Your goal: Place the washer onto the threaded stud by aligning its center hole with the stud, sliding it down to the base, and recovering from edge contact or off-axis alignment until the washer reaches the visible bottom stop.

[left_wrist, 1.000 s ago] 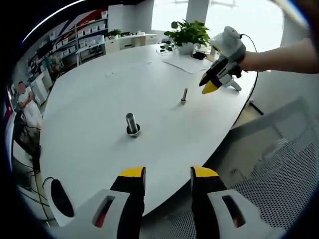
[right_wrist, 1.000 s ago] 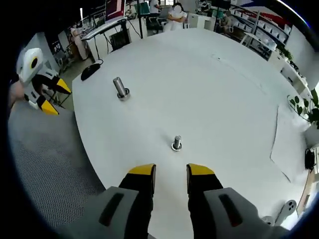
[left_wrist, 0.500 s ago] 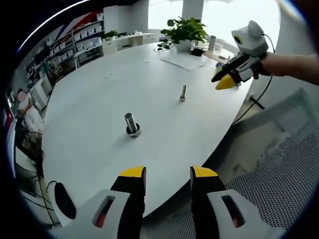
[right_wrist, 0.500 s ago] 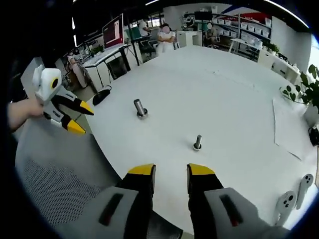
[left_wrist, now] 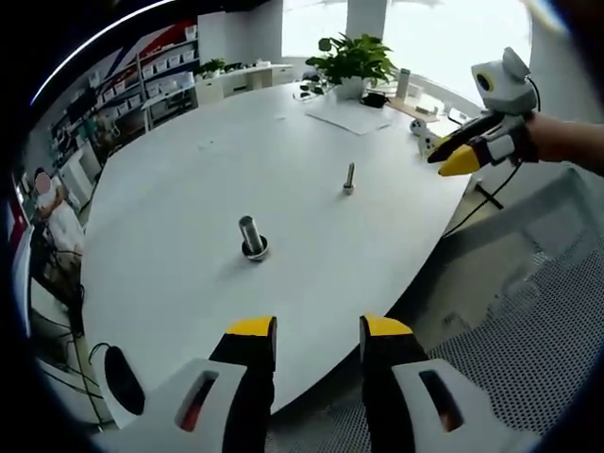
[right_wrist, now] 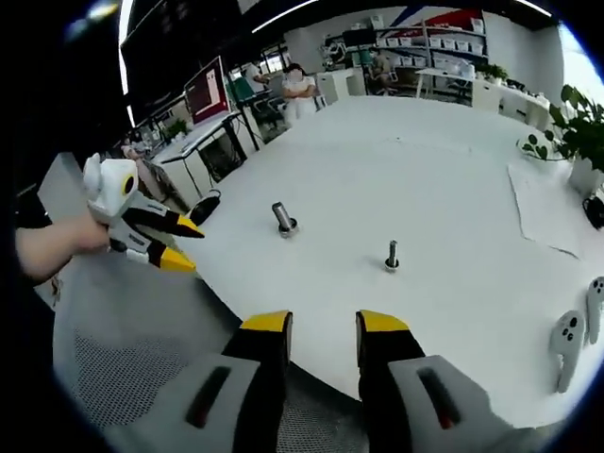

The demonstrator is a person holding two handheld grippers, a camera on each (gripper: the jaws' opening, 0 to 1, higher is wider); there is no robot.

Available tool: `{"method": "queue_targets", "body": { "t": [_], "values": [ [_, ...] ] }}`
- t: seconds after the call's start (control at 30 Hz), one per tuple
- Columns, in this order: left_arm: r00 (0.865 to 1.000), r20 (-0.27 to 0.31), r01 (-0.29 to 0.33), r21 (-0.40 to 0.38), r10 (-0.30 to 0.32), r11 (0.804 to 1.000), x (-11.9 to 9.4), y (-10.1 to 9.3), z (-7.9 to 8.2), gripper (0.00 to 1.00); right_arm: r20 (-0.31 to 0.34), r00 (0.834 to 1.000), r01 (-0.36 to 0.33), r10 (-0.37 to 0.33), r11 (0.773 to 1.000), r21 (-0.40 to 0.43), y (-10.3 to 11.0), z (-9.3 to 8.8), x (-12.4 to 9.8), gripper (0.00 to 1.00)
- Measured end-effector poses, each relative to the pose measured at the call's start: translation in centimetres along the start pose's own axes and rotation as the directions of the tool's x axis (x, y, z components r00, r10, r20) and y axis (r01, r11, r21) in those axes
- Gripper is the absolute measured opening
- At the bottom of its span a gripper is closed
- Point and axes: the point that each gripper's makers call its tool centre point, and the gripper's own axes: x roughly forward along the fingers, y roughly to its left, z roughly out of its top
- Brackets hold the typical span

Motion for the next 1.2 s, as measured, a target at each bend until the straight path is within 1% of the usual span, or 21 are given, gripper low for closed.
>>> {"method": "queue_targets", "body": {
  "t": [0.17, 0.23, 0.27, 0.33, 0.4, 0.43, 0.47, 0.53, 0.6, 0.67, 0.87, 1.07, 1.1, 1.13, 1.2],
  "values": [
    [1.0, 0.009, 0.0, -0.023, 0.0, 1.0, -0.1, 0.1, 0.2, 0.33, 0.002, 1.0, 0.004, -0.004, 1.0, 0.002, 0.1, -1.0, -0.7, 0.3],
    [1.0, 0.005, 0.001, -0.03, -0.001, 1.0, -0.1, 0.1, 0.1, 0.33, 0.008, 1.0, 0.006, -0.006, 1.0, 0.023, -0.1, -1.2, -0.6, 0.3],
    [1.0, 0.006, -0.001, -0.038, 0.001, 0.999, -0.2, 0.1, 0.0, 0.33, -0.003, 1.0, 0.006, -0.006, 0.999, 0.038, -0.2, -1.4, -0.5, 0.3],
    [1.0, 0.004, -0.003, -0.042, 0.003, 0.999, -0.1, 0.2, -0.1, 0.33, 0.013, 1.0, 0.016, -0.017, 0.999, 0.037, -0.5, -0.9, -0.5, 0.3],
    [1.0, -0.002, -0.007, -0.031, 0.007, 1.0, 0.1, 0.4, -0.2, 0.33, 0.023, 0.999, 0.031, -0.032, 0.999, 0.028, -0.6, -0.7, -0.3, 0.3],
    [1.0, -0.006, -0.008, -0.027, 0.008, 1.0, 0.2, 0.4, -0.3, 0.33, 0.016, 0.999, 0.034, -0.035, 0.999, 0.022, -0.6, -0.9, -0.2, 0.3],
    [1.0, -0.017, -0.01, -0.023, 0.01, 1.0, 0.2, 0.5, -0.5, 0.33, -0.006, 0.999, 0.032, -0.032, 0.999, 0.008, -0.5, -1.3, 0.2, 0.3],
    [1.0, -0.02, -0.016, -0.027, 0.015, 1.0, 0.2, 0.7, -0.7, 0.33, -0.028, 0.999, 0.036, -0.037, 0.999, -0.04, -0.4, -1.7, 0.6, 0.3],
    [1.0, -0.018, -0.017, -0.032, 0.016, 0.999, 0.2, 0.7, -0.7, 0.33, -0.043, 0.998, 0.035, -0.038, 0.997, -0.065, -0.2, -2.0, 0.9, 0.3],
    [1.0, -0.021, -0.017, -0.031, 0.017, 0.999, 0.2, 0.7, -0.8, 0.33, -0.046, 0.998, 0.028, -0.031, 0.998, -0.063, -0.1, -2.1, 1.1, 0.3],
    [1.0, -0.004, -0.027, -0.038, 0.027, 0.999, 0.1, 1.0, -0.4, 0.33, -0.073, 0.997, 0.024, -0.028, 0.999, -0.045, -0.3, -2.8, 1.3, 0.3],
    [0.999, 0.001, -0.035, -0.046, 0.035, 0.998, 0.0, 1.2, -0.4, 0.33, -0.08, 0.997, 0.017, -0.019, 0.999, -0.03, -0.1, -3.0, 1.3, 0.3],
    [0.999, 0.0, -0.035, -0.045, 0.035, 0.998, 0.1, 1.2, -0.4, 0.33, -0.085, 0.996, 0.018, -0.021, 0.999, -0.038, -0.1, -3.1, 1.3, 0.3],
    [0.999, -0.003, -0.036, -0.041, 0.036, 0.998, 0.1, 1.2, -0.5, 0.33, -0.1, 0.994, 0.03, -0.042, 0.993, -0.113, -0.2, -3.2, 1.3, 0.3],
    [0.999, -0.005, -0.04, -0.027, 0.04, 0.999, 0.1, 1.2, -0.5, 0.34, -0.112, 0.992, 0.038, -0.057, 0.986, -0.16, -0.1, -3.3, 1.4, 0.3]
  ]
}}
